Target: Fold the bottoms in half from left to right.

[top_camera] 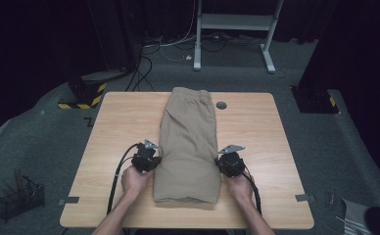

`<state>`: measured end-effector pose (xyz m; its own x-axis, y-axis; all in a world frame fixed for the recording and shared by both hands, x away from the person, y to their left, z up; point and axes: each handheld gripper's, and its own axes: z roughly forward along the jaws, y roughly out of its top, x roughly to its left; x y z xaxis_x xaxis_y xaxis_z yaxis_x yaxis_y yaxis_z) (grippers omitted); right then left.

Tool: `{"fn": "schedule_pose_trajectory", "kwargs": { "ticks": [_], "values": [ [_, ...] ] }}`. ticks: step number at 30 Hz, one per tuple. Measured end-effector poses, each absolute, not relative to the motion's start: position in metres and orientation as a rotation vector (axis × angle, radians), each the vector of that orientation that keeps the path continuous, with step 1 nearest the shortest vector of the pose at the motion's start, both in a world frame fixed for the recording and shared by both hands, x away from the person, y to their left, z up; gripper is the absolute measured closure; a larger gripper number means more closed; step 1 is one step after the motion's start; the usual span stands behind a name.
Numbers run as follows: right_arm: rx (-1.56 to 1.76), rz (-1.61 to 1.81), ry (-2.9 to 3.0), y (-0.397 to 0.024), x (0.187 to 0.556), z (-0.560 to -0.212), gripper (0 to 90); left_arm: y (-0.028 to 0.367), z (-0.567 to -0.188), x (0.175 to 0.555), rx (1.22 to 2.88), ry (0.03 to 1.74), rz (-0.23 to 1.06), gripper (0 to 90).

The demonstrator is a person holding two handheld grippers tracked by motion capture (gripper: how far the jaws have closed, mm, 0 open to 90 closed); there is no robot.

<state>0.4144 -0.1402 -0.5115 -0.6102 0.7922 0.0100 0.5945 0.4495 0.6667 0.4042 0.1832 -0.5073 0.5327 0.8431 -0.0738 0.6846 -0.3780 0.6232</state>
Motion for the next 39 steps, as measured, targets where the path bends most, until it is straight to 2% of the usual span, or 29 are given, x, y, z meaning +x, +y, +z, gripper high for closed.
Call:
{"fn": "schedule_pose_trajectory", "kwargs": {
  "ticks": [3,7,9,12,14,19,23,25,28,29,30,32,37,38,39],
  "values": [
    [1.150,0.953,2.428,-0.148,0.390,-0.513,88.8,0.188,-0.509,0.377,2.160,1.191,0.276,89.7],
    [1.114,0.975,2.427,-0.155,0.353,-0.514,88.3,0.188,-0.511,0.340,2.152,1.149,0.265,89.5],
    [1.106,1.003,2.424,-0.157,0.339,-0.516,85.9,0.191,-0.512,0.335,2.143,1.141,0.262,87.6],
    [1.106,1.050,2.416,-0.159,0.340,-0.512,74.6,0.196,-0.508,0.345,2.100,1.174,0.290,68.0],
    [1.122,1.092,2.359,-0.160,0.349,-0.503,67.6,0.198,-0.501,0.359,2.033,1.200,0.299,58.3],
    [1.194,1.087,2.277,-0.152,0.393,-0.491,57.5,0.193,-0.495,0.404,1.959,1.278,0.339,51.4],
    [1.274,1.045,2.276,-0.143,0.431,-0.494,58.6,0.189,-0.498,0.430,1.963,1.332,0.362,51.7],
    [1.289,1.028,2.288,-0.139,0.442,-0.498,62.5,0.187,-0.499,0.438,1.959,1.334,0.351,56.4],
    [1.285,0.986,2.297,-0.134,0.451,-0.504,73.9,0.180,-0.501,0.445,2.021,1.302,0.366,75.8],
    [1.291,0.969,2.310,-0.133,0.453,-0.508,79.7,0.180,-0.502,0.446,2.025,1.297,0.367,84.4],
    [1.288,0.951,2.317,-0.133,0.454,-0.510,85.5,0.180,-0.502,0.445,2.035,1.300,0.366,88.6],
    [1.275,0.925,2.309,-0.136,0.453,-0.512,89.4,0.184,-0.502,0.441,2.055,1.307,0.376,89.7],
    [1.253,0.898,2.300,-0.152,0.443,-0.506,89.6,0.199,-0.502,0.419,2.075,1.302,0.374,89.3],
    [1.243,0.903,2.316,-0.154,0.440,-0.506,89.4,0.201,-0.501,0.418,2.063,1.301,0.371,88.0],
    [1.235,0.908,2.318,-0.155,0.438,-0.505,88.8,0.203,-0.500,0.417,2.032,1.306,0.368,81.8]
  ]
}}
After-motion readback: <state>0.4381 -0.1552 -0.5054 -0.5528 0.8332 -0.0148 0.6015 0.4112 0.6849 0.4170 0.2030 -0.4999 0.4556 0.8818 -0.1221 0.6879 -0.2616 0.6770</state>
